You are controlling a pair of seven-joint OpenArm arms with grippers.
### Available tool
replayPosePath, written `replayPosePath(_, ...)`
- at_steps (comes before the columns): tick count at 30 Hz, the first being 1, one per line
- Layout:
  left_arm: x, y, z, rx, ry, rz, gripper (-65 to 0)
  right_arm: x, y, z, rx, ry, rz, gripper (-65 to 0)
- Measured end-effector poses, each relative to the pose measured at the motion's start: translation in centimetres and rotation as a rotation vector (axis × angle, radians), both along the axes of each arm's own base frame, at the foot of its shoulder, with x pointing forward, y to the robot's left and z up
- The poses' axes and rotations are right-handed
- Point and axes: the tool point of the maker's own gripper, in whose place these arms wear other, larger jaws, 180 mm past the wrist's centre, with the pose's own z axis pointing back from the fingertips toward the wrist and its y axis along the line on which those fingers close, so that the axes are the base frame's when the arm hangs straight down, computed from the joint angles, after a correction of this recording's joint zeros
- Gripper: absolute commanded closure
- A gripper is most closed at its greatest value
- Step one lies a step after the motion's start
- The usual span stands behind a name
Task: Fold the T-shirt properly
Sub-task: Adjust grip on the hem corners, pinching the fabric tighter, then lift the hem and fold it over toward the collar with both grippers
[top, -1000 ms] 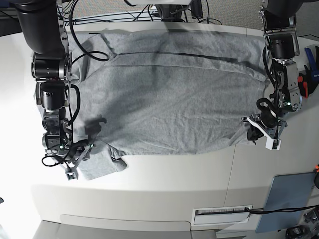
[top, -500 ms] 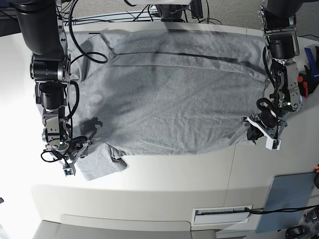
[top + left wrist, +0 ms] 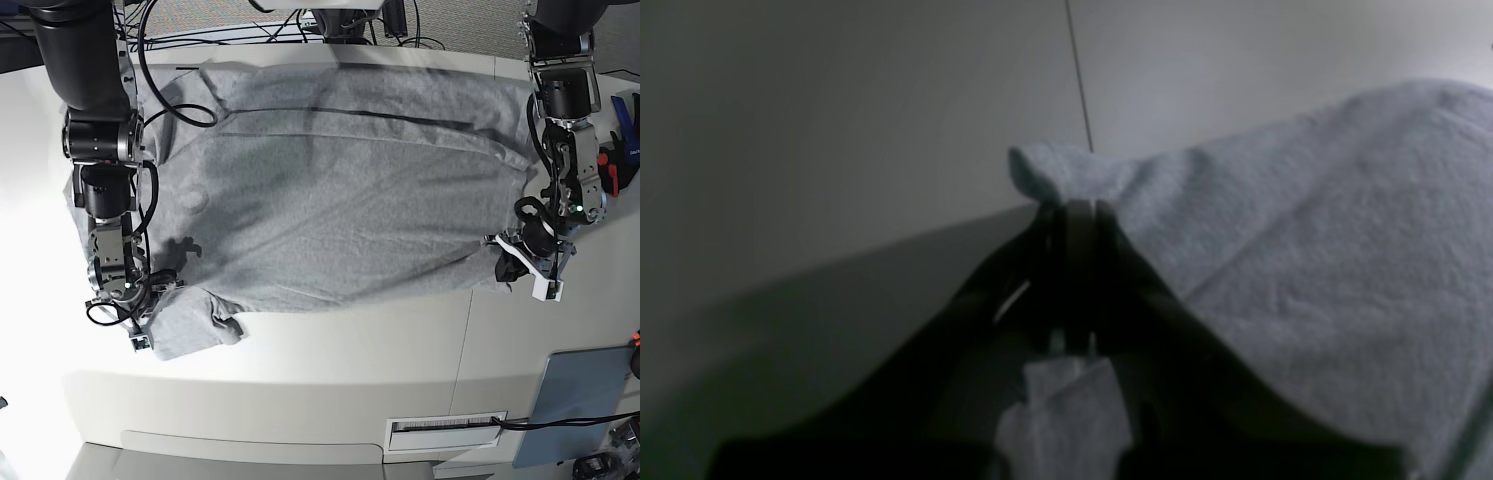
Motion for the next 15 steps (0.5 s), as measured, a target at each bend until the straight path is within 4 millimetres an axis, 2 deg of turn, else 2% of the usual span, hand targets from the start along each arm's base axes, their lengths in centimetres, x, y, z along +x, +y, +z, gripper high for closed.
replayPosePath(3, 0.1, 0.0, 0.1, 0.0, -0.006, 0.001, 0.0, -0.1, -0.3, 0.8, -0.033, -0.006, -0.001, -4.7)
replayPosePath(8, 0.5, 0.6, 1.6, -0.002, -0.05, 0.018, 0.0, 0.3, 0.5, 3.9, -0.078, -0.098, 0.03, -4.6)
replayPosePath(12, 0.7, 2.1, 3.5, -0.057, -0.085, 0.066, 0.0, -1.0, 0.5, 5.4, -0.125, -0.145, 0.057, -4.6)
replayPosePath(15, 0.0, 2.0, 3.3, -0.067, -0.057, 0.023, 0.0, -2.0, 0.0, 6.7, -0.166, -0.171, 0.073, -4.6)
